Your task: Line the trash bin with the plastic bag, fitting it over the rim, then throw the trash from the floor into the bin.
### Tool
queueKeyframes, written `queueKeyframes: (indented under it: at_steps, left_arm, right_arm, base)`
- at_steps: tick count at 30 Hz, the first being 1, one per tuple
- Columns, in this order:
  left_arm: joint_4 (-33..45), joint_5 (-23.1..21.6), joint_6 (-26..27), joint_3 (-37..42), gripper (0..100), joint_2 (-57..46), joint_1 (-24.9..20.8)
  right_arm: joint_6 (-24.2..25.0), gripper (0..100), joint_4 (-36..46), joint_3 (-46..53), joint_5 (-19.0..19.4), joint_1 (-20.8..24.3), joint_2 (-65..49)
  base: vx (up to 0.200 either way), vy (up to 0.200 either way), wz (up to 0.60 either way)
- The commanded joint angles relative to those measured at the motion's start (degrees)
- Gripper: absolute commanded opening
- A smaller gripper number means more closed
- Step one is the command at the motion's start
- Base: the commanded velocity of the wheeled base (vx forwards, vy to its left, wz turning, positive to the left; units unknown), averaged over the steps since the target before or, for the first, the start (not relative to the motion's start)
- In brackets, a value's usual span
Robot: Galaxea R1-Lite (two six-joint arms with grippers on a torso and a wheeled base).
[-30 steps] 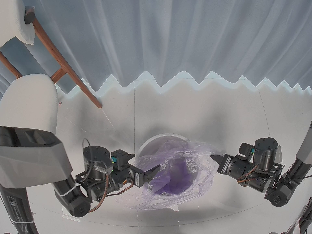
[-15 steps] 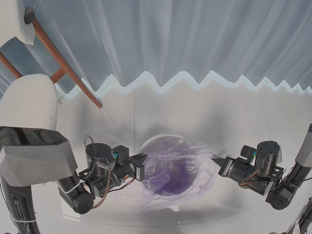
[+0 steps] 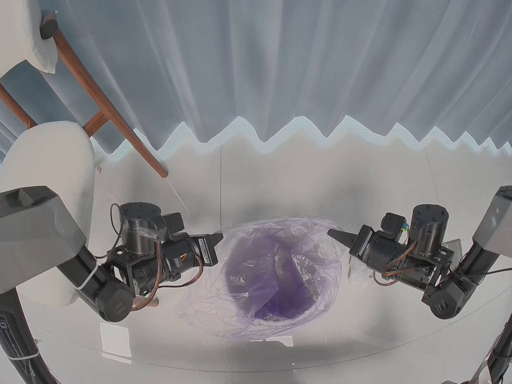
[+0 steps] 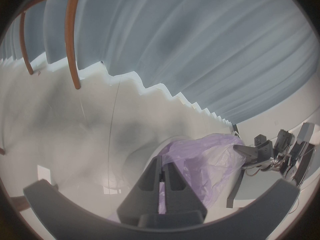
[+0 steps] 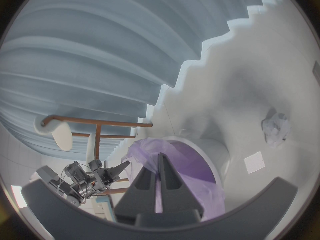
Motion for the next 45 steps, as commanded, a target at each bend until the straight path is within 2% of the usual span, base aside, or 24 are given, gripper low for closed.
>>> queueKeyframes:
  at_steps: [1, 4, 8, 10, 11, 15, 19, 27, 31, 37, 41, 42, 44, 45]
  left_arm:
    - [6.46, -2.45, -3.77, -9.44, 0, 3.38, 2.74]
    - [9.71, -2.89, -6.84, -14.98, 0, 5.93, 3.8]
    - [15.78, -5.97, -10.98, -22.71, 0, 8.48, 4.33]
    - [17.36, -6.23, -11.5, -24.38, 0, 8.75, 4.33]
    - [22.19, -6.4, -12.91, -29.13, 0, 9.98, 4.24]
    - [28.52, -8.16, -16.51, -34.49, 0, 12.88, 4.41]
    - [29.49, -9.48, -17.22, -35.19, 0, 14.9, 5.2]
    - [33.97, -7.46, -21.43, -39.32, 0, 19.64, 4.94]
    - [34.06, -7.2, -22.05, -39.24, 0, 20.44, 5.2]
    - [33.62, -4.21, -22.66, -38.97, 0, 21.67, 5.38]
    - [33.36, -4.21, -24.07, -39.06, 0, 21.05, 5.38]
    - [33.27, -3.94, -23.9, -38.97, 0, 20.79, 5.38]
    - [33.27, -3.33, -23.46, -38.97, 0, 20.52, 5.38]
    - [33.27, -1.04, -23.37, -38.97, 100, 20.26, 5.29]
  right_arm:
    - [3.58, 0, 6.51, -9.46, 5.6, -5.58, 4.05]
    - [5.52, 0, 11.96, -15.35, 9.11, -8.21, 4.84]
    - [6.84, 0, 19.78, -23.26, 13.25, -10.76, 6.34]
    - [6.84, 0, 21.28, -24.76, 13.77, -11.2, 6.69]
    - [6.92, 0, 25.14, -28.89, 15.18, -12.34, 7.74]
    - [7.01, 0, 33.05, -35.92, 17.64, -14.28, 10.38]
    - [7.01, 0, 38.68, -41.28, 17.82, -14.54, 13.28]
    - [6.66, 0, 50.54, -51.39, 17.02, -14.45, 19.17]
    - [6.05, 0, 52.13, -52.36, 16.15, -14.45, 20.75]
    - [5.08, 0, 52.21, -52.18, 14.12, -14.54, 22.42]
    - [5.43, 0, 52.13, -52.44, 14.12, -14.45, 22.42]
    - [5.43, 100, 52.13, -52.53, 14.12, -14.37, 22.33]
    - [5.52, 100, 52.04, -52.62, 14.12, -14.19, 22.33]
    - [6.05, 100, 52.04, -52.36, 14.04, -14.1, 21.72]
  base:
    - [0.0, 0.0, 0.0]
    - [0.0, 0.0, 0.0]
    - [0.0, 0.0, 0.0]
    - [0.0, 0.0, 0.0]
    - [0.0, 0.0, 0.0]
    - [0.0, 0.0, 0.0]
    - [0.0, 0.0, 0.0]
    - [0.0, 0.0, 0.0]
    - [0.0, 0.0, 0.0]
    - [0.0, 0.0, 0.0]
    - [0.0, 0.0, 0.0]
    - [0.0, 0.0, 0.0]
    - [0.0, 0.0, 0.0]
    - [0.0, 0.0, 0.0]
